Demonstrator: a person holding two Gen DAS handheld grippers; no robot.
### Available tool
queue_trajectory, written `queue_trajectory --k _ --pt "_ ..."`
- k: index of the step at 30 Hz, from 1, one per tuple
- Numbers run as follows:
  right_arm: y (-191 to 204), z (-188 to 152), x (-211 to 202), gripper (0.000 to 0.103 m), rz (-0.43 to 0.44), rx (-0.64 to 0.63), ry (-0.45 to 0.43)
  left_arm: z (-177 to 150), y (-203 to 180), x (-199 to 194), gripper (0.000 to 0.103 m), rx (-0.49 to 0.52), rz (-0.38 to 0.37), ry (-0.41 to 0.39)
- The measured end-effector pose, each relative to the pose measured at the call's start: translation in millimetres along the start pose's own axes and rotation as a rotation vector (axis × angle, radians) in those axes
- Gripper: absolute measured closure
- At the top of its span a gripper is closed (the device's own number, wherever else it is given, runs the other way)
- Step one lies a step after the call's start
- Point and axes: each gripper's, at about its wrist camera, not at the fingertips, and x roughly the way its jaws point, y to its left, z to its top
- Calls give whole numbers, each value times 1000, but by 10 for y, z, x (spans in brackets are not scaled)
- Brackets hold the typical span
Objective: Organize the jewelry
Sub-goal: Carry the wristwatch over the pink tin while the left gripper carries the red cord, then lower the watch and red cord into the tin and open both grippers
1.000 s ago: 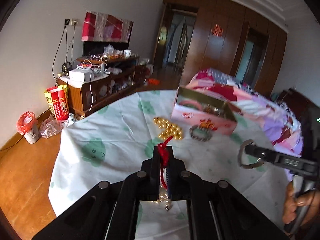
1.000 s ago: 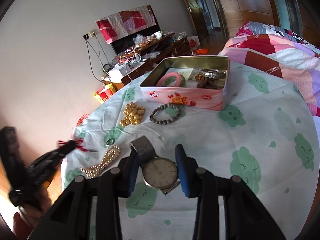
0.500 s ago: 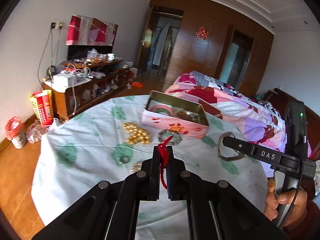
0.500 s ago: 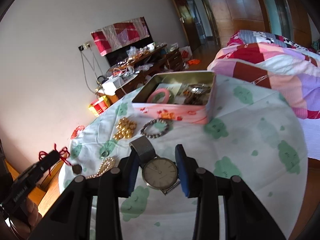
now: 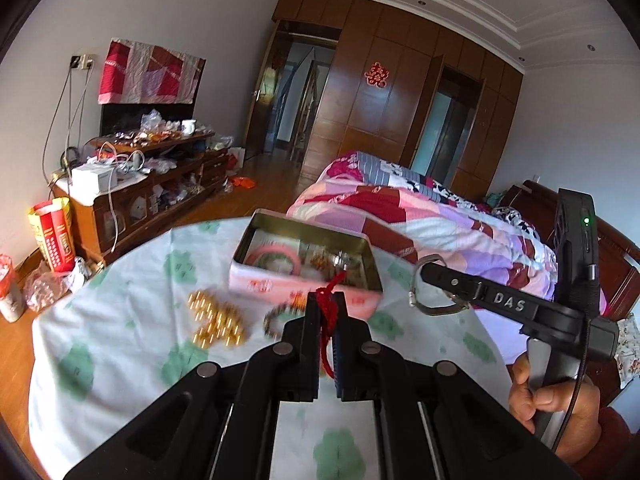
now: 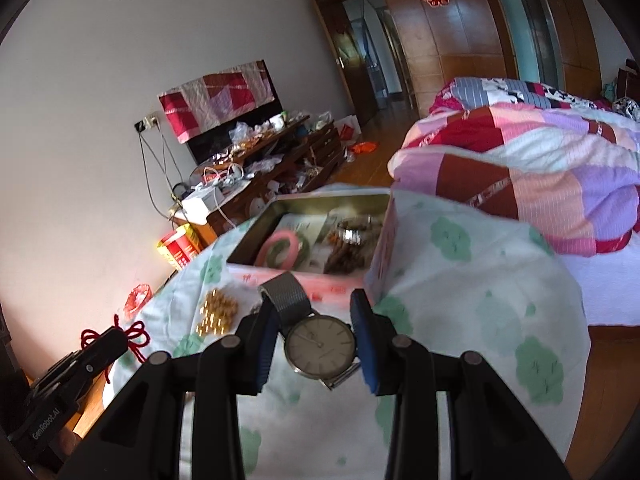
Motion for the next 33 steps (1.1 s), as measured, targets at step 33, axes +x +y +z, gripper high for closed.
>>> queue_trajectory --k 33 --pt "-273 408 1534 64 -68 28 37 440 385 2266 97 -67 271 211"
